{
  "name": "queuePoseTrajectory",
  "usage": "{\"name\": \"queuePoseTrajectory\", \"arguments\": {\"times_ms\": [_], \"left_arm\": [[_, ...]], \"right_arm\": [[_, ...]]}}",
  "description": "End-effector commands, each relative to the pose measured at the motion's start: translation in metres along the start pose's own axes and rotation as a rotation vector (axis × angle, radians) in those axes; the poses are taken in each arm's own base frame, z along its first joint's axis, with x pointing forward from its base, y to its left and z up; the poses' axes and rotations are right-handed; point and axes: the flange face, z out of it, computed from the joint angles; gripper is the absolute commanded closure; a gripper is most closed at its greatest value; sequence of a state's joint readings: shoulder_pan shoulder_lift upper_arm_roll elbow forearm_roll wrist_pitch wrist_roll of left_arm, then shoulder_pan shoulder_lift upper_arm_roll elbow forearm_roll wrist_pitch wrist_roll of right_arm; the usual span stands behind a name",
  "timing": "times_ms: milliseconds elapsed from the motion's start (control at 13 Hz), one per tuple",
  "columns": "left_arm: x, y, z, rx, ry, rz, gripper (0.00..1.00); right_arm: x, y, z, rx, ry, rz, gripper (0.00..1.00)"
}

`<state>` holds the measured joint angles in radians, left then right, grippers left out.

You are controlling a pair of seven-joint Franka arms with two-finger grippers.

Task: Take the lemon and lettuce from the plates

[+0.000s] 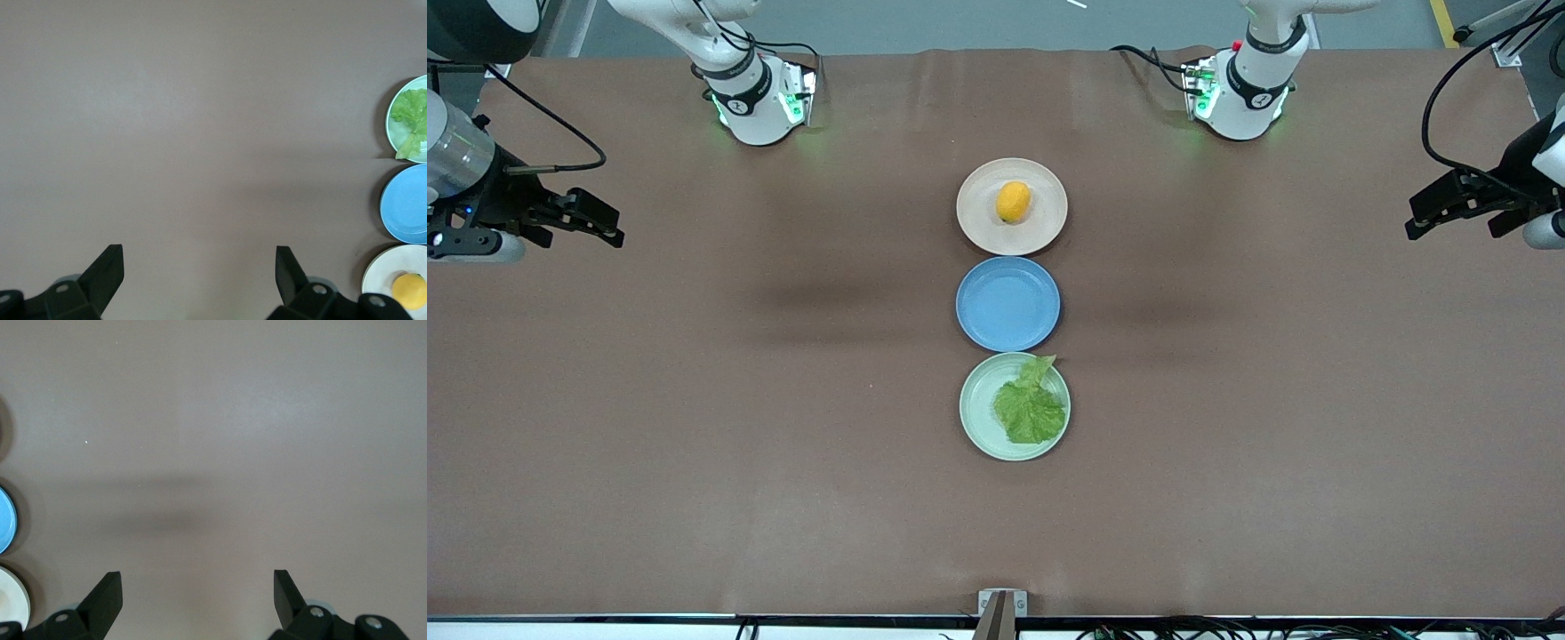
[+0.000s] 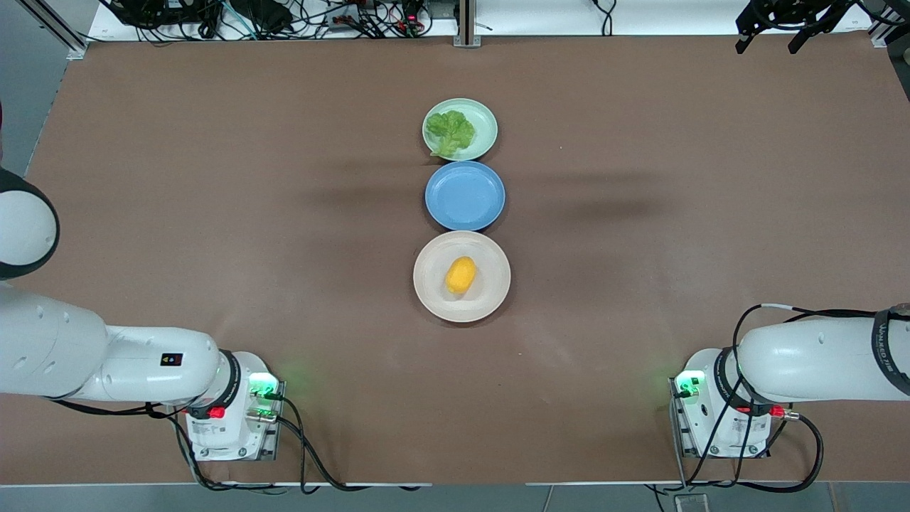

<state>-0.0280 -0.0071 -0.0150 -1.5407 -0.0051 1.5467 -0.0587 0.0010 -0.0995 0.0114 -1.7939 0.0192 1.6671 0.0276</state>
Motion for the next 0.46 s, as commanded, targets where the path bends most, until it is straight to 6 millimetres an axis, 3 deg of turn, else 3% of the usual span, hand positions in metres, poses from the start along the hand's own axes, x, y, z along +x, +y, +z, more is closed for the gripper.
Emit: {"name": "queuePoseTrajectory", "arguments": {"times_ms": [0, 385], "left_arm": [[-0.0053, 0.0009, -0.0065, -0.018, -0.003, 0.024, 0.0], [-0.0054, 0.0002, -0.0064, -0.019, -0.005, 0.015, 0.0]], "right_arm": [[-0.0099, 0.0095, -0.0016, 0.003, 0.012, -0.039, 0.0], [-0.0104, 0.0126, -0.0023, 0.005, 0.012, -0.033, 0.0]]}}
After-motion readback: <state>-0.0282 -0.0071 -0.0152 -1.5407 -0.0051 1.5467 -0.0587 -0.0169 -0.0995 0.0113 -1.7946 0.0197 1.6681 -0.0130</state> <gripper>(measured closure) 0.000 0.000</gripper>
